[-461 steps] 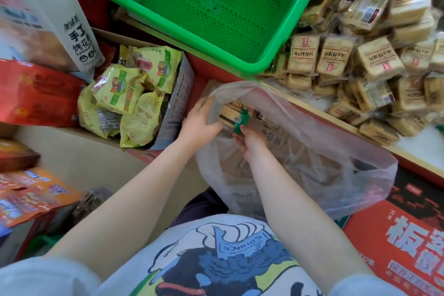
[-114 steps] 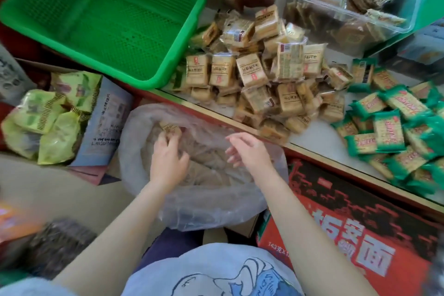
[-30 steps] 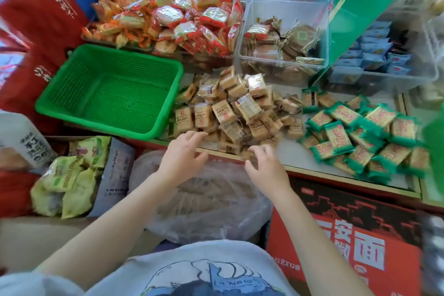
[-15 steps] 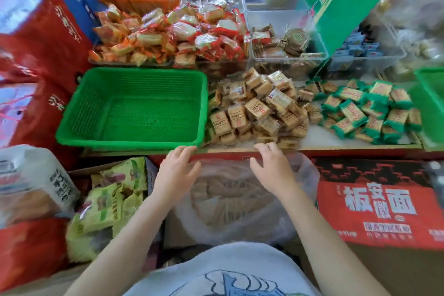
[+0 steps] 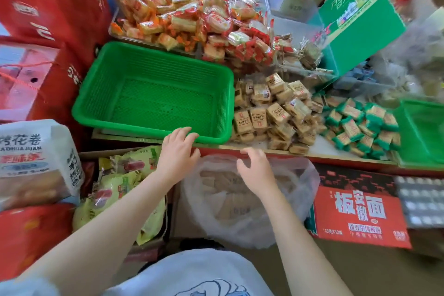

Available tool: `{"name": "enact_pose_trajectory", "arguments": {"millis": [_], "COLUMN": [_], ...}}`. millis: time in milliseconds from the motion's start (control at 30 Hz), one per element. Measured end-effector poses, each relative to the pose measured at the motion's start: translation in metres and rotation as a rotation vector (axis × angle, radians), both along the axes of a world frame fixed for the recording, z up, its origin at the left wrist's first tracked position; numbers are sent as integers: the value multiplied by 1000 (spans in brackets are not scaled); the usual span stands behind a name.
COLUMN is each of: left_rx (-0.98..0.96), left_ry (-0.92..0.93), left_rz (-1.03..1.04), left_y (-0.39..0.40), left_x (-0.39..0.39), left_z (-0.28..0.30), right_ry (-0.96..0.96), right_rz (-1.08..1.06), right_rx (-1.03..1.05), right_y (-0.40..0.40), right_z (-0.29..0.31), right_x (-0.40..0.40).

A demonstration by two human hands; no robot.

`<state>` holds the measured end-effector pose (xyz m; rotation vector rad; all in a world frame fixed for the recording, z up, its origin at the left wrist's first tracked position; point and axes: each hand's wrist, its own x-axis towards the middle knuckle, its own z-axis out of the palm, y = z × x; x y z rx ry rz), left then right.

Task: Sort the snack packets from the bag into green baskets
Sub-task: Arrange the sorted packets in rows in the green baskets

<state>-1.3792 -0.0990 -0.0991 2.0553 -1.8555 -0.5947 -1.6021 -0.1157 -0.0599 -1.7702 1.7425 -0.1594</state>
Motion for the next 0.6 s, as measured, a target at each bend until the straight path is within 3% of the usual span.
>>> {"name": "enact_pose_trajectory", "arguments": {"millis": [233,500,600], "left_rx": [177,195,216], "left_ry": [-106,-141,-124], "left_rz": [39,44,65], "left_y": [-46,-64,-73], "left_x": [-23,-34,-42], "left_z": [-26,-34,-32], "right_ry": [6,263,222], "right_rz": [-192,-174,-185], "right_rx": [-50,-52,-46], "right_y": [-94,-150,-153], "right_z": [-35,-79,-86], "right_x": [-21,-16,-12]}}
